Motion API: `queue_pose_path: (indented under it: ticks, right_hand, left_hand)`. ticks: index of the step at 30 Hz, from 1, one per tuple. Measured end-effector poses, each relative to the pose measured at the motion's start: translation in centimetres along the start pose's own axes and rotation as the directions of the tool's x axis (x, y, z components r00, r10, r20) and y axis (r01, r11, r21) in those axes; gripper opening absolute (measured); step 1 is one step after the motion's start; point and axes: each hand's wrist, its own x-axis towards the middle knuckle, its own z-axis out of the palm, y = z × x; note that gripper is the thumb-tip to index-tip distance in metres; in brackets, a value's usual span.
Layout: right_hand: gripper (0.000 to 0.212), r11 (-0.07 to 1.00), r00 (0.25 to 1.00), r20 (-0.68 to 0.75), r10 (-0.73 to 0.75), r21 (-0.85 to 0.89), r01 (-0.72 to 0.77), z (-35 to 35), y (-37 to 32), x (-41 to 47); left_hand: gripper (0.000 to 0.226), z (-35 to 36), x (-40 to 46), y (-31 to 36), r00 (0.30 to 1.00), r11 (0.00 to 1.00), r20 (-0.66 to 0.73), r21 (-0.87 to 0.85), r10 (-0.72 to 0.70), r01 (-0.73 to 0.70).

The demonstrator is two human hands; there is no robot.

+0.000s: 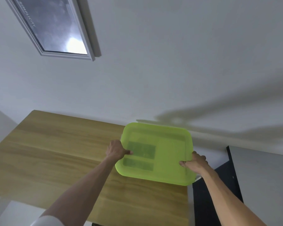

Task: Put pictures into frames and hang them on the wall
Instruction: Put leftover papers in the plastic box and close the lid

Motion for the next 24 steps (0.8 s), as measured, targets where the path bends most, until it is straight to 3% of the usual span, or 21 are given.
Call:
queue_pose_path:
  ticks: [6, 10, 13, 17, 19, 24]
  right_hand:
    - [0.096, 1.0, 1.0, 0.03, -0.001, -0.029, 0.001, 0.2, -0.2, -0.5]
    - [0.105, 0.995, 0.999, 0.046, -0.015, -0.093, 0.019, -0.3, -1.2, -1.1]
    - [0.112, 0.966, 0.993, -0.014, -0.116, -0.235, 0.109, -0.4, -2.7, -1.2]
    - [0.103, 0.902, 0.951, 0.015, -0.309, -0.311, 0.298, 1.2, -4.3, 0.0]
    - [0.091, 0.902, 0.943, -0.055, -0.329, -0.314, 0.297, 2.3, -4.2, 0.7]
    - [0.09, 0.871, 0.876, -0.245, -0.415, -0.385, 0.304, 4.7, -2.8, 1.6]
  left_hand:
    - [0.059, 0.3, 0.5, 0.5, 0.997, 0.994, 0.062, 0.099, 0.05, -0.056]
    - [0.094, 0.7, 1.1, 1.9, 0.968, 0.959, 0.172, 0.181, 0.186, -0.216]
    - [0.098, 2.1, 1.1, 2.2, 0.933, 0.942, 0.254, 0.152, 0.254, -0.298]
    - [0.098, 4.4, 1.5, 1.1, 0.915, 0.887, 0.157, 0.232, 0.372, -0.4]
    - [0.095, 5.4, 1.9, 0.6, 0.897, 0.851, 0.089, 0.287, 0.434, -0.44]
    - [0.089, 7.5, 2.3, -0.3, 0.869, 0.794, -0.038, 0.429, 0.493, -0.431]
